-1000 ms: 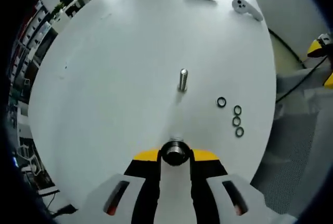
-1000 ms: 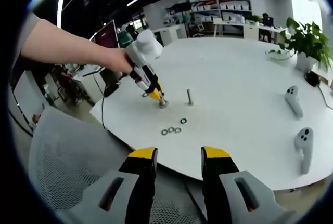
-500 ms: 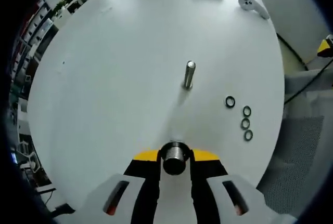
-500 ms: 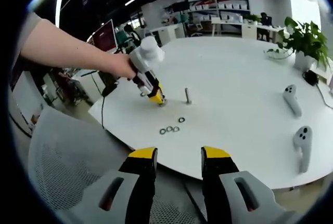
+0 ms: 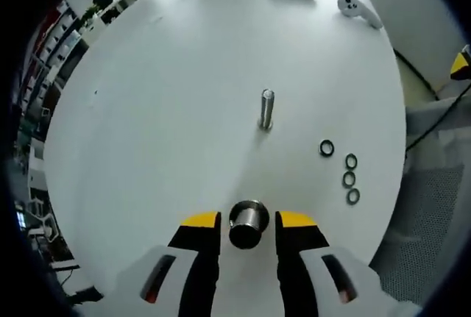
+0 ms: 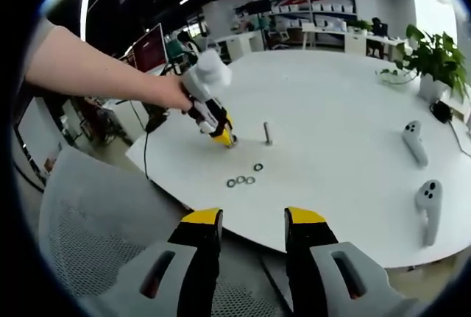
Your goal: Place the washer onto the threaded stud by aligning its center hole with the stud, sliding it down to the base, and recovering from edge contact or off-axis alignment until the washer reaches the visible bottom stop.
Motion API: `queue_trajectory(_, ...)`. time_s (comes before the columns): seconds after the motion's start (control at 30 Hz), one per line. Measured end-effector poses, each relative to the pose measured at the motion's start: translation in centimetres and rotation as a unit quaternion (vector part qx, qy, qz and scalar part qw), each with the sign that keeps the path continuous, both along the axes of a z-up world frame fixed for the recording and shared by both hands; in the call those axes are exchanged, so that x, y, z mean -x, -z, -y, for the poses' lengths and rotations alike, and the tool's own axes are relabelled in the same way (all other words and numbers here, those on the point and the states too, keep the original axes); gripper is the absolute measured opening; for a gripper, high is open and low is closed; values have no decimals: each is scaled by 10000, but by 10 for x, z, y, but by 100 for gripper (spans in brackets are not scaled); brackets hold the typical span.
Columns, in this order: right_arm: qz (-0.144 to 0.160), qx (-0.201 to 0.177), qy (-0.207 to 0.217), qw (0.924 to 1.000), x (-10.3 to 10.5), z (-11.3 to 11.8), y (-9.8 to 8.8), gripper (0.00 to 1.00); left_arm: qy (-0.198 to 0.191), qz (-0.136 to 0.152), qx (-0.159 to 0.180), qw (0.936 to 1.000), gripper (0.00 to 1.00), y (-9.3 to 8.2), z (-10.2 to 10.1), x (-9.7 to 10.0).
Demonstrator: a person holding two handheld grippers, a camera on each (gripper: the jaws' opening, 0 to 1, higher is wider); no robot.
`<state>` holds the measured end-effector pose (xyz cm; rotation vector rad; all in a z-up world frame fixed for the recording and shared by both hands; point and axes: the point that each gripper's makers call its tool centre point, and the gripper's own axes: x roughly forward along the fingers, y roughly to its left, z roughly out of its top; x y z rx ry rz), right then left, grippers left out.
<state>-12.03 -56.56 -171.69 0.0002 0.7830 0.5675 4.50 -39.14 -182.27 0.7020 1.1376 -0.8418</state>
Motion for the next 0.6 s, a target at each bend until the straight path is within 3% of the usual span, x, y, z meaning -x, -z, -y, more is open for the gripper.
queue_trajectory(0.2,-4,11,-89,10000,0,-2,0,36,-74,48,-69,9999,29,-7,-18,2)
queue_trajectory(0.33,-7,-9,-55,10000,0,-2,0,36,-397,27,-45,9992,29,-5,-38,3)
queue_trajectory(0.5,-29,5,-88,10000,1,-2,1,36,-890,-209,-23,9958,29,-1,-63,11)
queue_trajectory(0.6,-36,16,-120,9999,1,-3,1,36,-972,-235,-12,9950,28,-2,-72,10)
